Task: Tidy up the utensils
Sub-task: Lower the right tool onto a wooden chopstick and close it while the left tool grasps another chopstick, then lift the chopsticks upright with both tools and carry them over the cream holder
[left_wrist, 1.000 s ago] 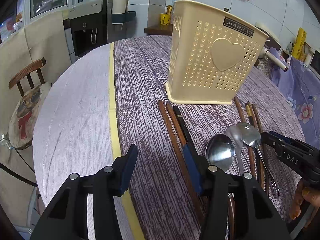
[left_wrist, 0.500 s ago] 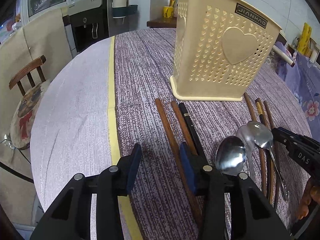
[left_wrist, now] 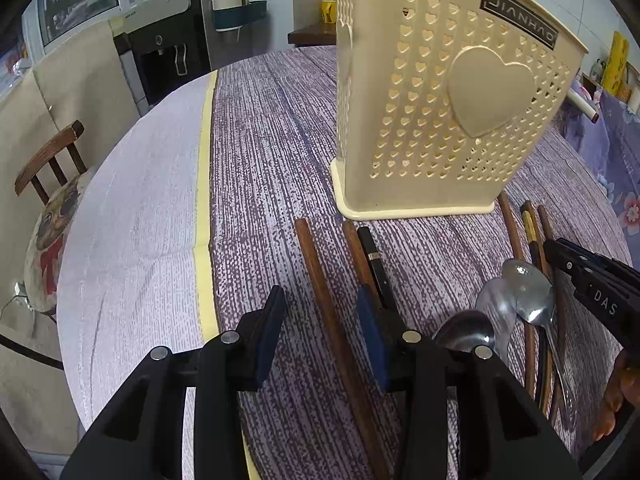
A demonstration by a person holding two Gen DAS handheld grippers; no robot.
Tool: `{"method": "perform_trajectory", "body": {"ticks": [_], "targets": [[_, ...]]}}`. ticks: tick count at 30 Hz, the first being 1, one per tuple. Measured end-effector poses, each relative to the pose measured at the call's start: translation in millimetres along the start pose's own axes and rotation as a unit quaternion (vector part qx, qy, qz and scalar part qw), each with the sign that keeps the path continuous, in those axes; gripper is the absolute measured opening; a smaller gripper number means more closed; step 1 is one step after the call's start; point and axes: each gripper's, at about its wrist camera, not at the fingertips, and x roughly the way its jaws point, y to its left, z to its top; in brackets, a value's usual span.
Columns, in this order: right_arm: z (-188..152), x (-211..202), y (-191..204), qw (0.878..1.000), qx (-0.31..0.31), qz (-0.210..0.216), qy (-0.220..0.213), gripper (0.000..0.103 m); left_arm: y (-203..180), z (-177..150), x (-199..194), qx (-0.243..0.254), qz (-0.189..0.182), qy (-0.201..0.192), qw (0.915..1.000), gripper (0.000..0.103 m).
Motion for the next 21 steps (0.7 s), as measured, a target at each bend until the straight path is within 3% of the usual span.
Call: {"method": "perform_trajectory", "body": {"ticks": [9,21], "targets": [[7,6,-7,1.0,0.029,0.011,-0.005,0.012,-4,4,3,-0.018,0.007,-0.001,0.9998,0.01],[15,13,-23,0.995,0.063,0.07,0.006,0.01,5,6,5,-0.027,-0.023,0.005,0.9994,0.009]]}}
